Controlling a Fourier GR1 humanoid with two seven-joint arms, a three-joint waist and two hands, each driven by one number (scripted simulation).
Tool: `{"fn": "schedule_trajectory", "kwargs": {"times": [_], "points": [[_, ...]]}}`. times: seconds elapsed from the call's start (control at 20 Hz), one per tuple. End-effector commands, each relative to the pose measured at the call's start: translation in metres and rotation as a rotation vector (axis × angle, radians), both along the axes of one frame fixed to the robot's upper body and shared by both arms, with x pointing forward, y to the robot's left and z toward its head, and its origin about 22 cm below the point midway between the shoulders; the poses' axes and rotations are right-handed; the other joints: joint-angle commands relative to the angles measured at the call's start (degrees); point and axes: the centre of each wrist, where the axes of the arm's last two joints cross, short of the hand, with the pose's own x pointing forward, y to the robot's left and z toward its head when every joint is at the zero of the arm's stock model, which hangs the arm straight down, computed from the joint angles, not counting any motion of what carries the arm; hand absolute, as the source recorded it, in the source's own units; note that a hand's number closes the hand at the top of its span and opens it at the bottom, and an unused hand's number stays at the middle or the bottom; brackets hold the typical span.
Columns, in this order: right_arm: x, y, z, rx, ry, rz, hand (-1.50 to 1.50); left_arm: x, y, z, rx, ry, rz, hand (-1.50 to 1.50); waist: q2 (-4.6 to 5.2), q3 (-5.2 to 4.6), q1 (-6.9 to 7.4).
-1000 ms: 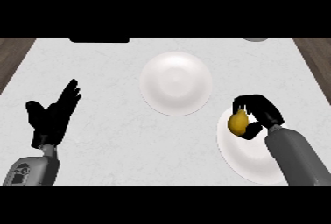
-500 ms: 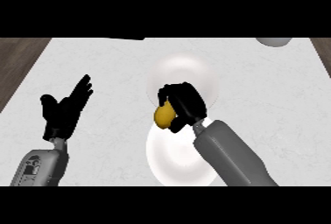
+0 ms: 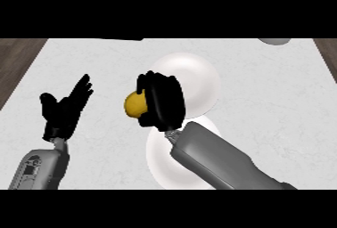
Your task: Pick the lemon from the plate and place it in the plate
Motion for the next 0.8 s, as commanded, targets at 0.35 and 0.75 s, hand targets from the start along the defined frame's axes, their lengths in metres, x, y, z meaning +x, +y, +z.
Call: {"fn": "schedule_trajectory", "kwargs": {"times": [0.35,0.75], "points": [[0.044,-0.02,-0.023,0.115,0.031,-0.197,1.5,-0.015,0.018,-0.002,0.0,-0.011,0.034,0.0,0.29,0.08,-2.26],[0.083,-0.054,-0.043,0.002,0.11,-0.228,1.5,-0.001,-0.002,0.006,-0.004,-0.004,0.031,0.0,0.54,0.09,-2.12]]}}
